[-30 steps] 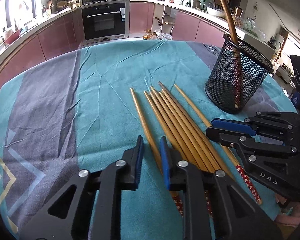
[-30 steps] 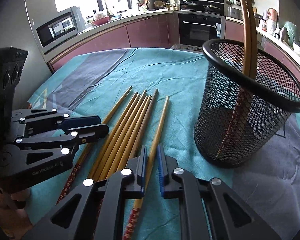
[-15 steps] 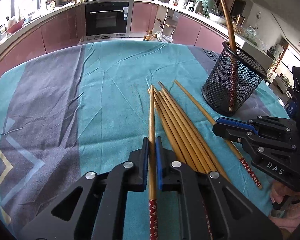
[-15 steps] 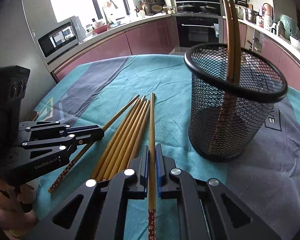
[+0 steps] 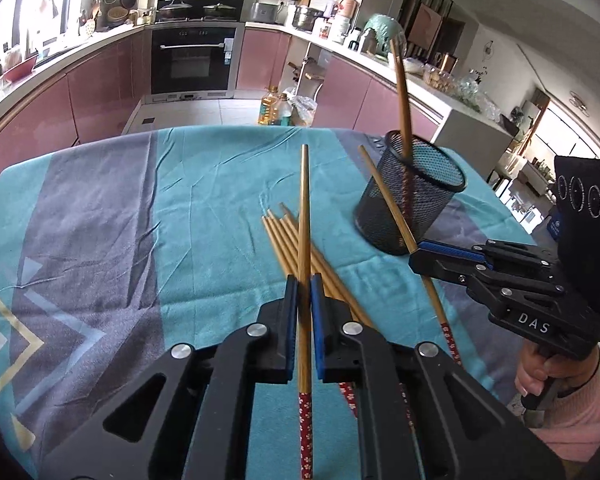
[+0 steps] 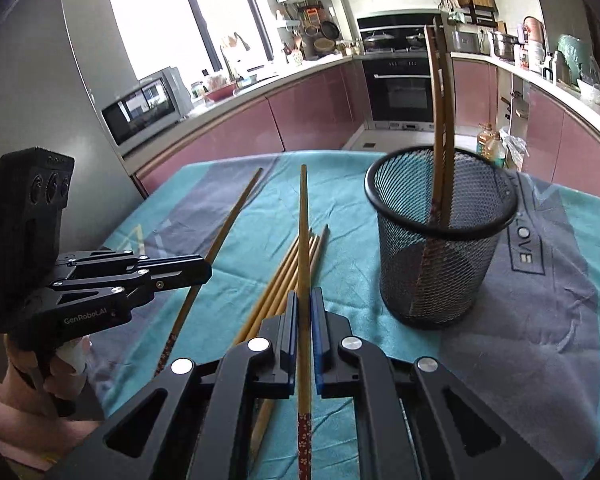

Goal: Organize utensils
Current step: 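Raise the chopstick upright with the left tool while the right tool carries its chopstick over the cup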

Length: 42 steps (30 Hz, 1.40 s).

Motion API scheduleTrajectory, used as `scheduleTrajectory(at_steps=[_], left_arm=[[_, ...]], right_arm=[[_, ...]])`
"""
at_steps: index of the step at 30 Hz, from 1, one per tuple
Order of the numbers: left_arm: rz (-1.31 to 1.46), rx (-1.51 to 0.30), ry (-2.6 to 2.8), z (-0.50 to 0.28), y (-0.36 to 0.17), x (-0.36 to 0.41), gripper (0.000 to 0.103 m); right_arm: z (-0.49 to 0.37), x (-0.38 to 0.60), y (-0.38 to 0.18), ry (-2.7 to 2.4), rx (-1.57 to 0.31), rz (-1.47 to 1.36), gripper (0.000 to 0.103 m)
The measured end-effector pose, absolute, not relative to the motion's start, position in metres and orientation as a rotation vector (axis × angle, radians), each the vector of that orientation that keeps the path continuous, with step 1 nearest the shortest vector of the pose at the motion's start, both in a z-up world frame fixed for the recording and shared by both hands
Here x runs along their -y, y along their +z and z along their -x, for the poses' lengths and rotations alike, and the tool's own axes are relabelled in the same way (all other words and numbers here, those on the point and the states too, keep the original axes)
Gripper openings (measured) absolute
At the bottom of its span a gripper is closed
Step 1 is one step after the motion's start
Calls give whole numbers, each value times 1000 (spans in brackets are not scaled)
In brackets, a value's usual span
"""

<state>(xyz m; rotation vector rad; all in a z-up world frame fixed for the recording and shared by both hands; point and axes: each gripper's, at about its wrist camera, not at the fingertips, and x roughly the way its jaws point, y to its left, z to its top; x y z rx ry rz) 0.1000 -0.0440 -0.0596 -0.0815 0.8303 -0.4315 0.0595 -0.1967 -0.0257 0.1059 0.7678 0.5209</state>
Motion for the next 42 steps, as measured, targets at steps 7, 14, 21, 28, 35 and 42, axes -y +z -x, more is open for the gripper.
scheduleTrajectory(at_steps=[7,14,21,28,35,42], left_arm=[[118,-787,-515,-89,-34,39,7],[144,-736,-578,-74,-9,33,7],[165,-684,-600,-69,11,34,7],[175,-640,-626,-77,25,44,7],[178,-594,-646,-93,45,60,7],[164,-537,-659,-104,70,73,7]], right_arm=[[-52,210,-8,526,-714,-141,6],[-47,226,7,523,-660,-169,6],[-46,240,21,511,-610,-176,6],[-49,251,38,499,-563,-172,6],[-53,261,61,485,-500,-151,6],[-59,272,80,467,-448,-140,6]])
